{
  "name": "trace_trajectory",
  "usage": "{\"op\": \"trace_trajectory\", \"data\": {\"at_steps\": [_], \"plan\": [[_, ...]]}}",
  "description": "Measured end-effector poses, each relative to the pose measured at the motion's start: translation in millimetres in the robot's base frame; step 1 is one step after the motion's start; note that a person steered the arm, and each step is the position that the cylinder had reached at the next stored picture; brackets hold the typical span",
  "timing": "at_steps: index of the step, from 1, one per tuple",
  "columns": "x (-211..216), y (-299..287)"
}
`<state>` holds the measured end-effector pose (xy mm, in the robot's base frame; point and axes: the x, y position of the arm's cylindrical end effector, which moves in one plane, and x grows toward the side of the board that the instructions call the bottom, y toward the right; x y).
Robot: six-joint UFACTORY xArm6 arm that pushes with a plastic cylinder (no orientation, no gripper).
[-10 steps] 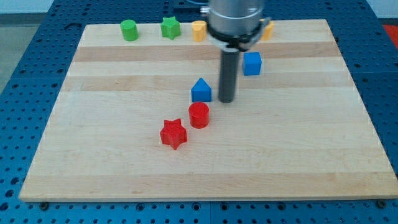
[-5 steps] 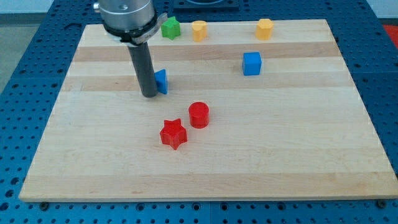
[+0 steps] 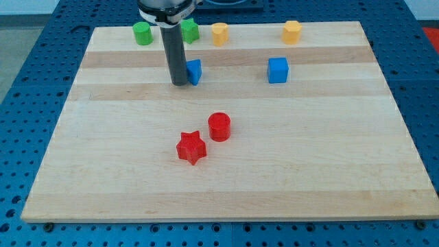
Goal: Push the blue triangle slightly up
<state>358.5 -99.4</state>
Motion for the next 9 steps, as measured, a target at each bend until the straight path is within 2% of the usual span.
{"op": "trace_trajectory", "data": {"at_steps": [6, 9], "plan": [[-7, -33], [-9, 45]]}}
